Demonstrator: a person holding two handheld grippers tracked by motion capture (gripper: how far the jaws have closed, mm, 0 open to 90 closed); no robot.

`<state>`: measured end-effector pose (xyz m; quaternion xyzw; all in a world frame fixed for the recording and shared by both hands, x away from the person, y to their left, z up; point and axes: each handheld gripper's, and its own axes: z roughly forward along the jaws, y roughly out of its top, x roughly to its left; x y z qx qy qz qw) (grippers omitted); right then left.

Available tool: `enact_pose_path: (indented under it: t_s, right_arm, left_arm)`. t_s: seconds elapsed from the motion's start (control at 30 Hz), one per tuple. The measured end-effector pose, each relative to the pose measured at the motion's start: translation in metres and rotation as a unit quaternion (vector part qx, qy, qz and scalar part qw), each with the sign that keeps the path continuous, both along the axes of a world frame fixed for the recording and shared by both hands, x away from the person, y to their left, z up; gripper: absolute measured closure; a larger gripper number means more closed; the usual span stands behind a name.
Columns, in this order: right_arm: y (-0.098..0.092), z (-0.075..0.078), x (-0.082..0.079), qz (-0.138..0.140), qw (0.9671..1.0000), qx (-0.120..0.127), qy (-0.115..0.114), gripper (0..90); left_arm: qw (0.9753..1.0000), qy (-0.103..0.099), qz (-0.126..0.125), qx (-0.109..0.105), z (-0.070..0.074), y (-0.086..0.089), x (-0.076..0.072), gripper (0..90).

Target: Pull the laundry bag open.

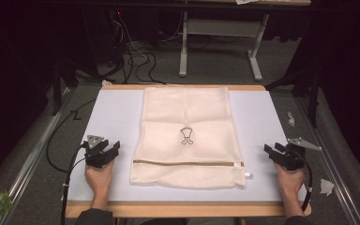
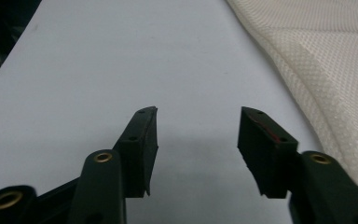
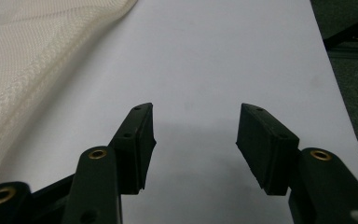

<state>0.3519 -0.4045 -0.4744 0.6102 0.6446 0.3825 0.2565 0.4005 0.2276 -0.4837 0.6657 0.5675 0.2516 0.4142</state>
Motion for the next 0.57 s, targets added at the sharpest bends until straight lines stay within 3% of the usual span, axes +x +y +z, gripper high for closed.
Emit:
enact_pose_path:
  t_s: [0.03, 0.17, 0.33, 0.57]
  right_arm:
    - [-0.0004, -0.0002, -0.0004, -0.001, 1.0, 0.001, -0.003, 45.5]
    - [0.002, -0.0005, -0.0008, 0.001, 0.9999, -0.01, -0.005, 43.3]
    - [0.0038, -0.0007, -0.0007, 0.003, 0.9997, -0.023, -0.005, 42.6]
    - [0.0039, -0.0008, -0.0003, 0.001, 0.9998, -0.018, 0.002, 40.3]
  left_arm:
    - [0.9999, -0.009, 0.0, -0.006, 0.0005, 0.0013, -0.0021, 46.0]
    - [0.9998, -0.004, -0.008, -0.016, -0.0006, 0.0035, -0.0018, 44.9]
    - [0.9998, -0.007, -0.014, -0.016, -0.0009, 0.0029, -0.0024, 43.8]
    - [0.9997, 0.001, -0.013, -0.018, -0.0013, 0.0032, -0.001, 42.5]
